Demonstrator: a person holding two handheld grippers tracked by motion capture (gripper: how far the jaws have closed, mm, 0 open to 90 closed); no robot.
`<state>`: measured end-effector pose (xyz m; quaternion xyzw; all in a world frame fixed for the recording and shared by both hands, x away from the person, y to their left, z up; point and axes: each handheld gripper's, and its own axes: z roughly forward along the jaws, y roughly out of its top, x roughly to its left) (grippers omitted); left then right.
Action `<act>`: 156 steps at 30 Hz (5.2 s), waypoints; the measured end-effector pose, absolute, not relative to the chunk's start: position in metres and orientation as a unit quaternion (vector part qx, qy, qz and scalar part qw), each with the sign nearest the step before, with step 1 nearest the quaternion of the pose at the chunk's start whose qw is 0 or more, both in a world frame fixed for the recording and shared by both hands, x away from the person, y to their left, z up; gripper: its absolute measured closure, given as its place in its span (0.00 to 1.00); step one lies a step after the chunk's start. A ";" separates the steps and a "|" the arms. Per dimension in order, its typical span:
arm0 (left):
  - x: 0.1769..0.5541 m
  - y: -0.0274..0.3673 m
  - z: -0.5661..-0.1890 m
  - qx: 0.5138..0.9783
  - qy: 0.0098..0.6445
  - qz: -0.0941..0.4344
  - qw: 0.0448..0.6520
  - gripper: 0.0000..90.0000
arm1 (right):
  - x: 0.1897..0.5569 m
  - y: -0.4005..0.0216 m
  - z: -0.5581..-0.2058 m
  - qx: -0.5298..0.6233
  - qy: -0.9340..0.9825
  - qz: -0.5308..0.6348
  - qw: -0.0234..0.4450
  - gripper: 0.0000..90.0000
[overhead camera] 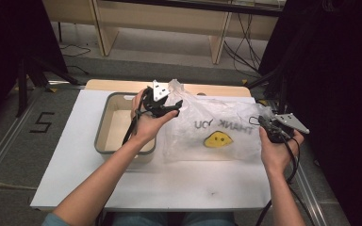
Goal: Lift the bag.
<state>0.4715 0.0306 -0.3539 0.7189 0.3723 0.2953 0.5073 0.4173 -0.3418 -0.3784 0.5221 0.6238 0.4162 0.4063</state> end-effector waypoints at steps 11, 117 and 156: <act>0.468 0.031 -0.354 0.723 0.368 0.294 0.505 0.38 | 0.412 -0.344 -0.375 0.519 0.610 0.423 0.424 0.69; 0.383 0.095 -0.383 0.819 0.264 0.200 0.467 0.33 | 0.347 -0.354 -0.394 0.439 0.698 0.475 0.307 0.41; 0.343 0.142 -0.424 0.813 0.260 0.206 0.479 0.30 | 0.314 -0.359 -0.434 0.441 0.706 0.486 0.267 0.40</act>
